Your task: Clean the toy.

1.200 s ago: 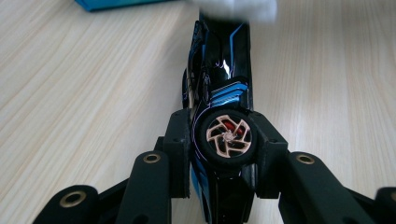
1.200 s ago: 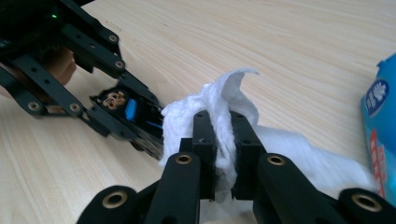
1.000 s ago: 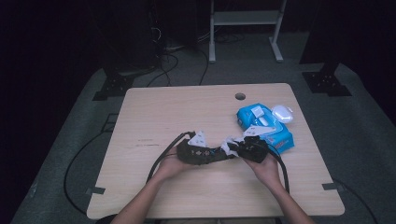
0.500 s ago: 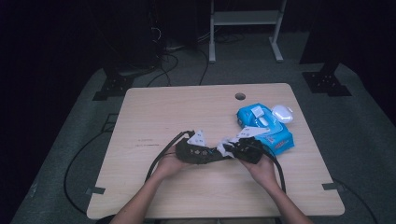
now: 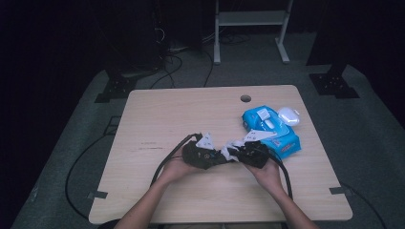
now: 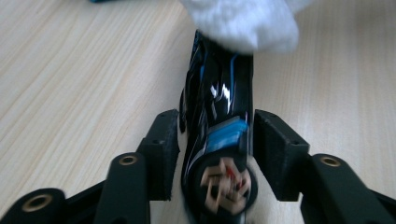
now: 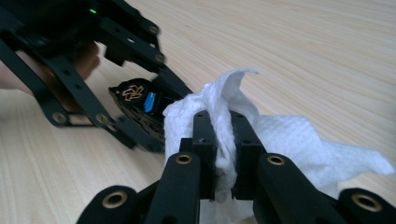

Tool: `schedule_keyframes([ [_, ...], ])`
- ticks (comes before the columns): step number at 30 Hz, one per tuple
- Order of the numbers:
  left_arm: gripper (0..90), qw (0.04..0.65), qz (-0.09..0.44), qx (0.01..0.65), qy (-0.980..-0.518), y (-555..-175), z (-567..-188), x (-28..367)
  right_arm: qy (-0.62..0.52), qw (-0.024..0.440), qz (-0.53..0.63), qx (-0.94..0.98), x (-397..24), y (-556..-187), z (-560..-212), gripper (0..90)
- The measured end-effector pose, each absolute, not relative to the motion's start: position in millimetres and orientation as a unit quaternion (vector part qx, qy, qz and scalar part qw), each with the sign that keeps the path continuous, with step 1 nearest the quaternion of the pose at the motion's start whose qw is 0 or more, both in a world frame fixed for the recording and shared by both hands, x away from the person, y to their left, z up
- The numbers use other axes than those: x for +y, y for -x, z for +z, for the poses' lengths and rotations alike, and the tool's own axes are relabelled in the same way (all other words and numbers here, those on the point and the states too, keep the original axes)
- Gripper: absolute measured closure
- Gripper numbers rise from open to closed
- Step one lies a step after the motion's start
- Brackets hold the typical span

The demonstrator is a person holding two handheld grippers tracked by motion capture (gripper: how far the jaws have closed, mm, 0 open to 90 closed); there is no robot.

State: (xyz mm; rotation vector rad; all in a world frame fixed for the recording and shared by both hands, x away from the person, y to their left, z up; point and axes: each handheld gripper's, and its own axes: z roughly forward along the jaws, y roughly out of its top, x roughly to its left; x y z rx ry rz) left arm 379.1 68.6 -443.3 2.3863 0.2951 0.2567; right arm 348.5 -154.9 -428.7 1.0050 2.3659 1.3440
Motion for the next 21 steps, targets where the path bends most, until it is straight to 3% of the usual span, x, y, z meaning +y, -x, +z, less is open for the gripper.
schedule_keyframes([
  [2,56.8,0.353,0.106,0.114,-0.922,-379,-443,69,-0.337,0.122,0.461,0.812,-151,-348,-429,82.2],
  [11,63.5,0.364,0.078,0.12,-0.92,-382,-439,88,-0.349,0.137,0.453,0.809,-161,-351,-428,82.2],
  [15,63.2,0.362,0.086,0.115,-0.921,-382,-438,85,-0.349,0.134,0.455,0.809,-160,-351,-429,82.2],
  [21,53.8,0.361,0.086,0.12,-0.921,-383,-438,74,-0.345,0.127,0.463,0.807,-154,-350,-431,82.4],
])
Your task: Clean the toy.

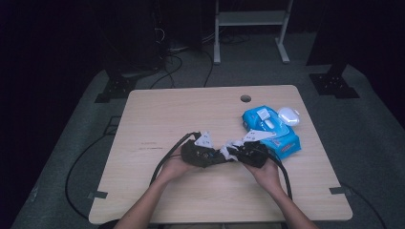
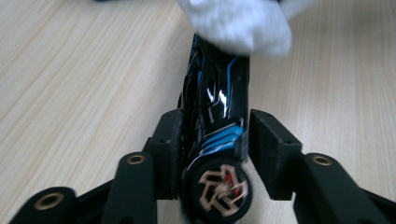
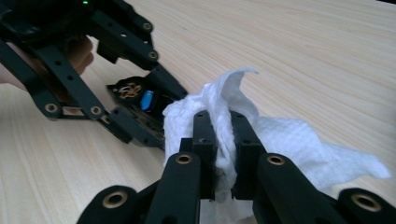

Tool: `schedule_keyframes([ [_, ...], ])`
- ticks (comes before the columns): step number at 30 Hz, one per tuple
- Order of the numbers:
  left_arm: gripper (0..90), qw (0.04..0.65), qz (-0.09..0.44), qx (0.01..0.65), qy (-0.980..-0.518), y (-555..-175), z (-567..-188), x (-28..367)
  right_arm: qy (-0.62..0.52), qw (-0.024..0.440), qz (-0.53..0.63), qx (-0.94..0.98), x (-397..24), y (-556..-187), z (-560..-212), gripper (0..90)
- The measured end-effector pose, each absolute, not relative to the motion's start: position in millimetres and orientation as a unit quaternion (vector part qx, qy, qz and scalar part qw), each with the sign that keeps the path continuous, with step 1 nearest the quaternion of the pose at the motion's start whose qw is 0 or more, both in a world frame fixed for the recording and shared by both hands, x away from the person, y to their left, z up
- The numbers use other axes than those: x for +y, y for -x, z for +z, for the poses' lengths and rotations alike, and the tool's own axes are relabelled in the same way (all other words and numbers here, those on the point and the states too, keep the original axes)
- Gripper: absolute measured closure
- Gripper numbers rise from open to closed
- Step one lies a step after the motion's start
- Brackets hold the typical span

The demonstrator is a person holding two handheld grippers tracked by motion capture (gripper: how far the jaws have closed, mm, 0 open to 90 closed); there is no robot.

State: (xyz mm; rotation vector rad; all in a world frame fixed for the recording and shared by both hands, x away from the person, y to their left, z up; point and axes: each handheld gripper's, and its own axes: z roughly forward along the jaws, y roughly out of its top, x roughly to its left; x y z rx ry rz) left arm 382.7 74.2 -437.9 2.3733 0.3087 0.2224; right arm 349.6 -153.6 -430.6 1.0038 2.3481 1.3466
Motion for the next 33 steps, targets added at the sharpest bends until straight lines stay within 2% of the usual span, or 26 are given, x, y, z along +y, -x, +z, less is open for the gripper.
schedule_keyframes([
  [2,52.8,0.363,0.081,0.125,-0.92,-384,-438,75,-0.343,0.122,0.469,0.805,-151,-349,-431,82.5],
  [5,44.8,0.358,0.085,0.131,-0.921,-384,-438,73,-0.341,0.111,0.475,0.804,-149,-350,-432,82.6],
  [8,45.0,0.346,0.096,0.13,-0.924,-383,-441,69,-0.334,0.1,0.482,0.804,-144,-350,-433,82.7],
  [9,49.4,0.337,0.113,0.128,-0.926,-382,-441,69,-0.331,0.101,0.48,0.806,-143,-349,-433,82.6],
  [10,55.1,0.337,0.11,0.121,-0.927,-382,-440,70,-0.328,0.105,0.478,0.808,-142,-349,-432,82.6],
  [14,57.6,0.338,0.088,0.127,-0.928,-382,-439,76,-0.329,0.121,0.467,0.812,-146,-349,-430,82.6],
  [20,58.4,0.334,0.085,0.126,-0.93,-379,-438,86,-0.344,0.135,0.46,0.807,-158,-350,-429,82.6],
  [25,57.5,0.332,0.087,0.123,-0.931,-378,-436,86,-0.334,0.136,0.459,0.812,-148,-348,-430,82.6],
  [28,46.0,0.337,0.081,0.126,-0.929,-379,-436,78,-0.328,0.132,0.458,0.815,-141,-348,-430,82.6],
  [31,46.1,0.325,0.087,0.123,-0.934,-379,-437,71,-0.323,0.118,0.466,0.815,-137,-348,-430,82.6],
  [33,49.8,0.324,0.094,0.126,-0.933,-380,-438,70,-0.317,0.108,0.473,0.815,-135,-347,-431,82.5],
])
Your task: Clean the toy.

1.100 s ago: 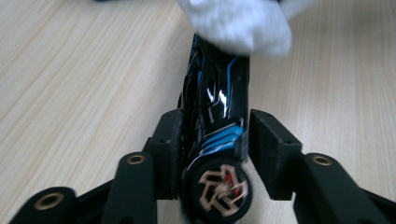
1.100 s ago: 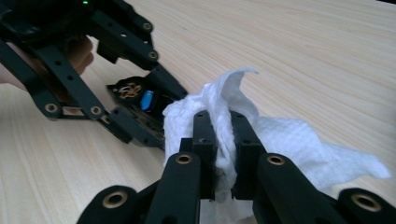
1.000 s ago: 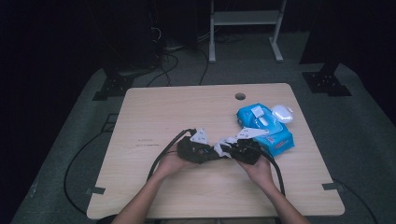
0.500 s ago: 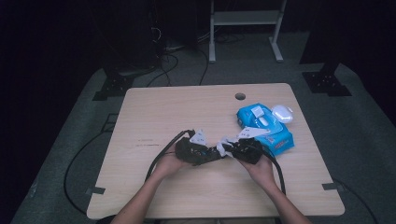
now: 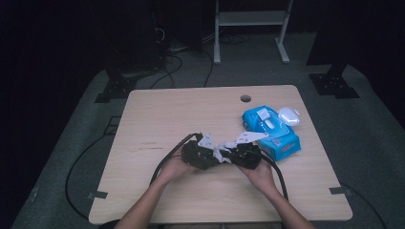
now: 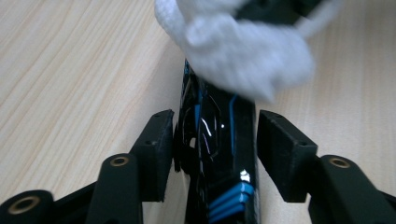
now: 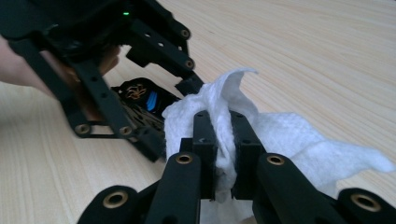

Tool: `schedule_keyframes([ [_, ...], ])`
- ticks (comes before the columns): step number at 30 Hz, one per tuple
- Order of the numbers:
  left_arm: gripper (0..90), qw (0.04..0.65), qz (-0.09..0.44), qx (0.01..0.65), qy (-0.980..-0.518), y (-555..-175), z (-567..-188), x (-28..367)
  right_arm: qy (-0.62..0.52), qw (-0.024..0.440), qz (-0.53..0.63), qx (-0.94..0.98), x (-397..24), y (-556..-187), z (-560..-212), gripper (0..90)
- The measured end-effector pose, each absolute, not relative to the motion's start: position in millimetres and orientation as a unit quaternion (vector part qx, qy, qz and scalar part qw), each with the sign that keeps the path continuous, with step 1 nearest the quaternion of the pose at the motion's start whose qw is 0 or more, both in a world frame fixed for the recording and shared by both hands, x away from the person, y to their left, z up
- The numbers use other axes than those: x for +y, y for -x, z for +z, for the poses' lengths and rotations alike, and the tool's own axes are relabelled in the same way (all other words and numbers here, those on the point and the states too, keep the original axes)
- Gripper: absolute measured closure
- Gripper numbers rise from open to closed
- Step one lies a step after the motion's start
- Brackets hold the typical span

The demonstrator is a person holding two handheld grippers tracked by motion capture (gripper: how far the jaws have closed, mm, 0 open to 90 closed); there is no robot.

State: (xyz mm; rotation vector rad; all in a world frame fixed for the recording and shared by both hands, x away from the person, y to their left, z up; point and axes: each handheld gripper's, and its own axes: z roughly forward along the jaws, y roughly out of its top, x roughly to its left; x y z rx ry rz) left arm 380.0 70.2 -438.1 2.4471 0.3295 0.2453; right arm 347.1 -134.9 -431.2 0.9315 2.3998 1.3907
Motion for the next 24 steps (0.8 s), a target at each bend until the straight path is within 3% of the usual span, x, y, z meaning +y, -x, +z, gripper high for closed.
schedule_keyframes([
  [2,56.0,0.328,0.088,0.126,-0.932,-382,-438,73,-0.313,0.108,0.472,0.817,-136,-347,-431,82.5],
  [8,56.4,0.33,0.081,0.129,-0.932,-382,-437,80,-0.345,0.131,0.461,0.807,-160,-353,-432,82.5],
  [14,56.3,0.327,0.079,0.129,-0.933,-382,-437,83,-0.354,0.11,0.465,0.804,-164,-355,-437,82.5],
  [24,48.5,0.313,0.087,0.122,-0.938,-382,-435,67,-0.334,0.085,0.478,0.808,-150,-352,-437,82.4],
])
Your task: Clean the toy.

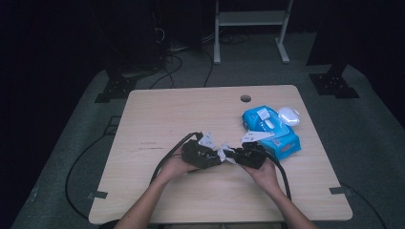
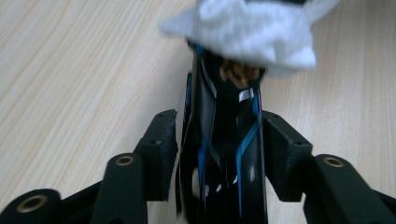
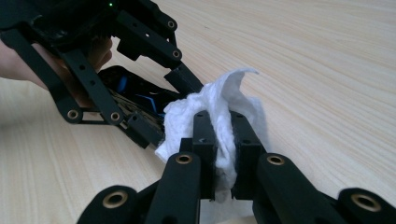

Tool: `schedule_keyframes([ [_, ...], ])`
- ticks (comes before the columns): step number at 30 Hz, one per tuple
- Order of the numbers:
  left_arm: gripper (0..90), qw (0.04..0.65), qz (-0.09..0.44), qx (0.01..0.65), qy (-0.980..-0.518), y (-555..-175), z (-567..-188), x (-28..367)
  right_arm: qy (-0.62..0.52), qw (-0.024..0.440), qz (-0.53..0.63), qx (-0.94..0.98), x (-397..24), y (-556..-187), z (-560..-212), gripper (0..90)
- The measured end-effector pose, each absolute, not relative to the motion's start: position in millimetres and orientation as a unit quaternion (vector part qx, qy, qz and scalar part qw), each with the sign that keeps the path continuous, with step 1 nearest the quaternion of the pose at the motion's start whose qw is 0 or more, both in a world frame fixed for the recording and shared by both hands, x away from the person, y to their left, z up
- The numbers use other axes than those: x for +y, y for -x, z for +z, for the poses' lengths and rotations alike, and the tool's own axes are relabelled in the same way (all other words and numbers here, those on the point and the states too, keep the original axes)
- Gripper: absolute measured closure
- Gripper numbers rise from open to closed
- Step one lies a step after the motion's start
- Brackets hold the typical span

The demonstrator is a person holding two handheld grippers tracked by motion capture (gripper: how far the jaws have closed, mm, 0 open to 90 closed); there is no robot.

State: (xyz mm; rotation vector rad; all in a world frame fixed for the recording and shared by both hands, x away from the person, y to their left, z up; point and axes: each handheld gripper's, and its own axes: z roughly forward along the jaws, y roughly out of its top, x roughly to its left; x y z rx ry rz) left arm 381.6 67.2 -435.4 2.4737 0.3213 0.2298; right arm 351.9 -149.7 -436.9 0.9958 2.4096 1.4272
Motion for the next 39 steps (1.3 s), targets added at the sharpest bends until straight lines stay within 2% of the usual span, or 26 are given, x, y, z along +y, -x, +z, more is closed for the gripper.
schedule_keyframes([
  [6,44.4,0.291,0.092,0.133,-0.943,-384,-438,60,-0.355,0.092,0.479,0.797,-161,-355,-436,82.3],
  [9,47.8,0.289,0.092,0.131,-0.944,-385,-438,57,-0.364,0.085,0.48,0.793,-166,-357,-438,82.3],
  [12,56.1,0.282,0.091,0.127,-0.947,-384,-436,55,-0.367,0.076,0.476,0.796,-164,-358,-441,82.3],
  [17,57.3,0.276,0.097,0.12,-0.949,-382,-433,53,-0.37,0.056,0.475,0.797,-163,-360,-447,82.3],
  [28,57.4,0.362,0.09,0.121,-0.92,-379,-419,66,-0.361,0.062,0.518,0.773,-170,-356,-426,82.3],
  [34,57.4,0.384,0.096,0.113,-0.911,-375,-411,65,-0.33,0.081,0.538,0.771,-161,-345,-406,82.4],
  [39,57.4,0.4,0.096,0.113,-0.905,-374,-405,73,-0.342,0.087,0.538,0.765,-169,-348,-406,82.4],
])
